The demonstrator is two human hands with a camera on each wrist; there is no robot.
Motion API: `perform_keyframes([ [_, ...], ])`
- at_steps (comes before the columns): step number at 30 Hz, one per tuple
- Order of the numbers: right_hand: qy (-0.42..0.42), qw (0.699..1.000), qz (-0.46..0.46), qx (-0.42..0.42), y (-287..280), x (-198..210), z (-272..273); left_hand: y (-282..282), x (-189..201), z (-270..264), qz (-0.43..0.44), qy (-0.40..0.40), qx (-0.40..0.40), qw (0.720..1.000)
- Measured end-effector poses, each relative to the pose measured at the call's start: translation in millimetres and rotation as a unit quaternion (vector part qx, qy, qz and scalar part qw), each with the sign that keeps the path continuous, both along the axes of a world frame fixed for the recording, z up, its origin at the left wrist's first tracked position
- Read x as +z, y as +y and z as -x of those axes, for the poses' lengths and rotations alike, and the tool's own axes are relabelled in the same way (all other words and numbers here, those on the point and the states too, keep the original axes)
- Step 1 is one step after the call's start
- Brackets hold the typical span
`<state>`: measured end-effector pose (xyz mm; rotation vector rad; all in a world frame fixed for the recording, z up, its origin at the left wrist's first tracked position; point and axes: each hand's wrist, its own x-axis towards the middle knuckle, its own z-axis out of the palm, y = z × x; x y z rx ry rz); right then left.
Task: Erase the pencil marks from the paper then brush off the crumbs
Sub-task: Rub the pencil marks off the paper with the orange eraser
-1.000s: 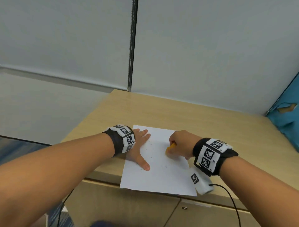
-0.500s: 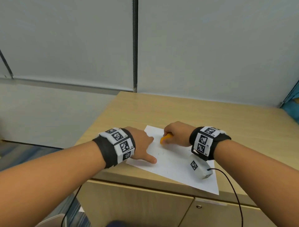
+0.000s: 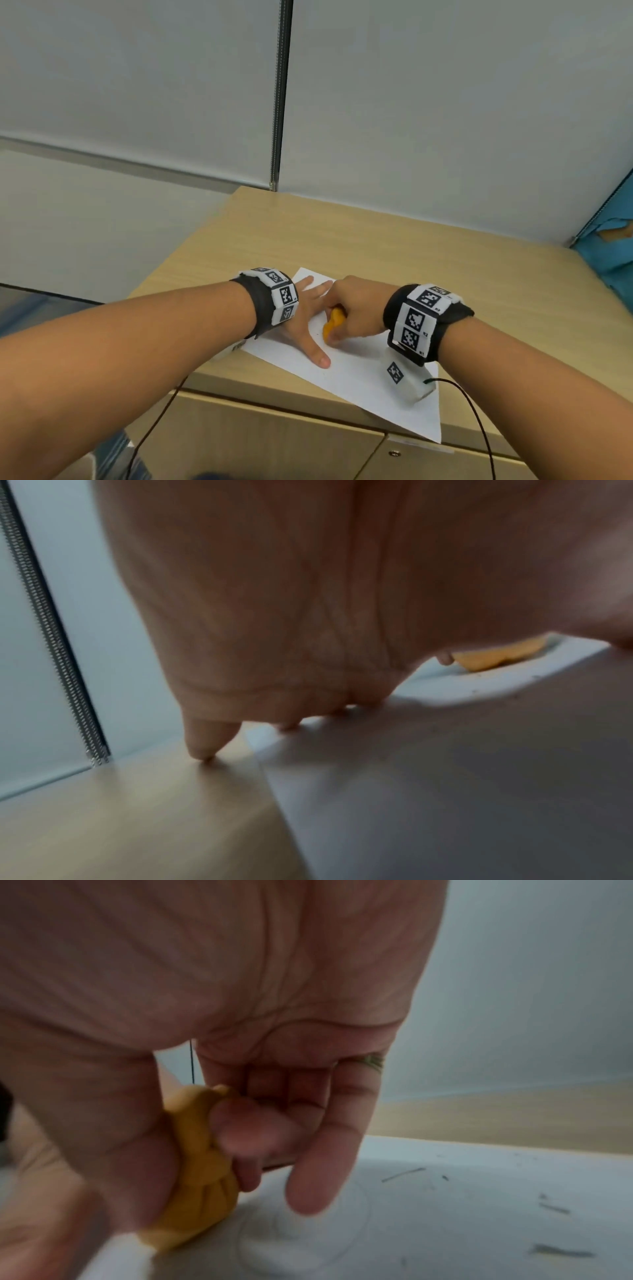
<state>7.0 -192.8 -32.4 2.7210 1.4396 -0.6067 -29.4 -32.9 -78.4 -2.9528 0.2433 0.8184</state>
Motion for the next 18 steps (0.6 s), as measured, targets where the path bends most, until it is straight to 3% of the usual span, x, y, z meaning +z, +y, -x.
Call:
perform_keyframes([
  [4,-0.068,0.994,-0.015,-0.081,12,6,-25,2,1,1,0.001,0.005,0.005,1.000],
  [6,-0.084,0.994,-0.016,-0.068,17,5,-24,-1,4,2,-0.008,0.007,0.005,1.000],
  [11,0.000,0.999,0.028,0.041,5,1,4,-2,3,-1,-0.005,0.014,0.005,1.000],
  [16,-0.053,0.997,-0.047,-0.037,7,-1,-25,1,1,-1,0.003,0.005,0.004,1.000],
  [18,-0.063,0.996,-0.051,-0.028,11,-2,-19,-2,5,1,-0.006,0.011,0.002,1.000],
])
